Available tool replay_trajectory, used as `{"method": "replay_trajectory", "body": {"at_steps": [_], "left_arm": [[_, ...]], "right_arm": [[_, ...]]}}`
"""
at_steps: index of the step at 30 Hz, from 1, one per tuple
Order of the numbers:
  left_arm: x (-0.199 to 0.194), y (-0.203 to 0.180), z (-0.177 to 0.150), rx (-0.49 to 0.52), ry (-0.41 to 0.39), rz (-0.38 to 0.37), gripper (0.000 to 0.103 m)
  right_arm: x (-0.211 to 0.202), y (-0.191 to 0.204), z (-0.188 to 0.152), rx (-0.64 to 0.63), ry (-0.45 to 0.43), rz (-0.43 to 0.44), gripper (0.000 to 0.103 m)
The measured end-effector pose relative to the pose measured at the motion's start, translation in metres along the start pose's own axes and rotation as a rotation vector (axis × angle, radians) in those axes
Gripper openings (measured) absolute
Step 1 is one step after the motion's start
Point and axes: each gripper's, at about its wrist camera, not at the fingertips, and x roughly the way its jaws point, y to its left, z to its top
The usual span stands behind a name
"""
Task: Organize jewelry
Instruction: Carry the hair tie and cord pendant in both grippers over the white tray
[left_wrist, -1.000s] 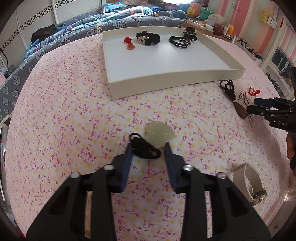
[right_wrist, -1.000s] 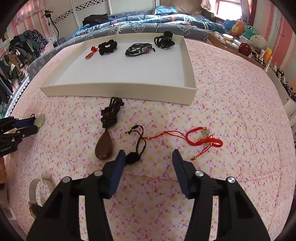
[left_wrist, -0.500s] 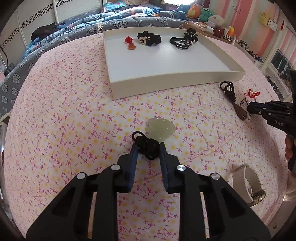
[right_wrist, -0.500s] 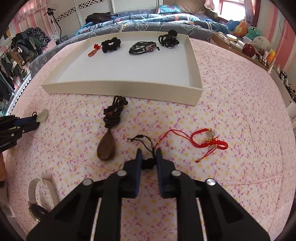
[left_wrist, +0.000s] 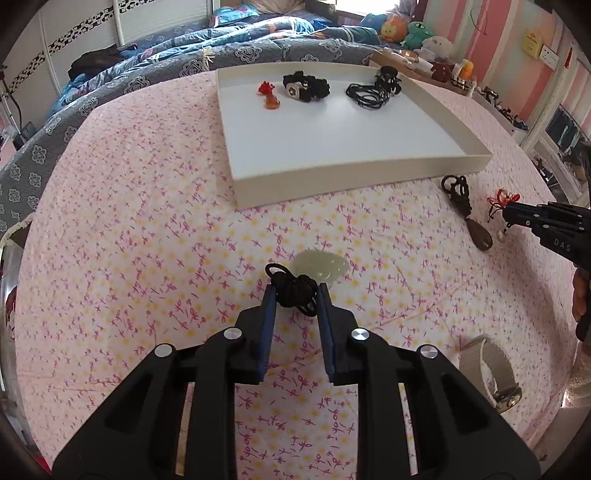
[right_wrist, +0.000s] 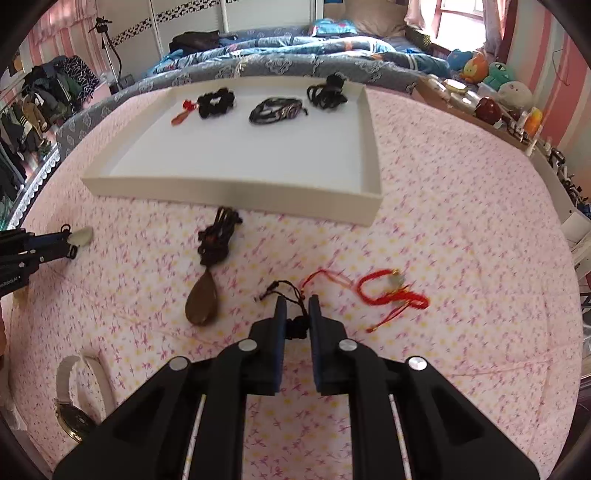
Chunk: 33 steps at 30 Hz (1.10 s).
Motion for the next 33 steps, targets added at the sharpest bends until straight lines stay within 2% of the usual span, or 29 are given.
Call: {"method": "replay_trajectory", "body": {"at_steps": [12,14,19,23,27,31,33], "left_arm": [[-0.024,0.0,0.034,-0.006,-0.033,0.006,0.019],[-0.029,0.0,0.045,-0.006,-0.046,-0.001,0.0],[-0.03,0.006,0.08,-0.031,-0.081,0.0,0.0],[-0.021,0.012,0.101,-0.061,-0.065,-0.017,0.0],[-0.018,0.009,0.094,-0.047,-0.047,-0.022,0.0],[-0.01,0.009,0.08,-0.05,-0.015,-0.017,0.0],[-0.005,0.008,0.071,-0.058,0.0,-0.004,0.009]], "right_arm": [[-0.025,-0.015,0.036,-0.001,-0.091,-0.03,0.012],[-0.028,-0.016,0.044,-0.001,-0.104,-0.031,0.012],[-0.03,-0.021,0.075,0.0,-0.14,-0.038,0.012],[-0.025,-0.02,0.101,0.008,-0.155,-0.033,0.012],[-0.022,-0.015,0.112,0.008,-0.167,-0.016,0.012],[-0.018,-0.011,0.109,-0.009,-0.157,-0.019,0.012],[-0.016,-0.01,0.105,-0.006,-0.151,-0.018,0.012]]}}
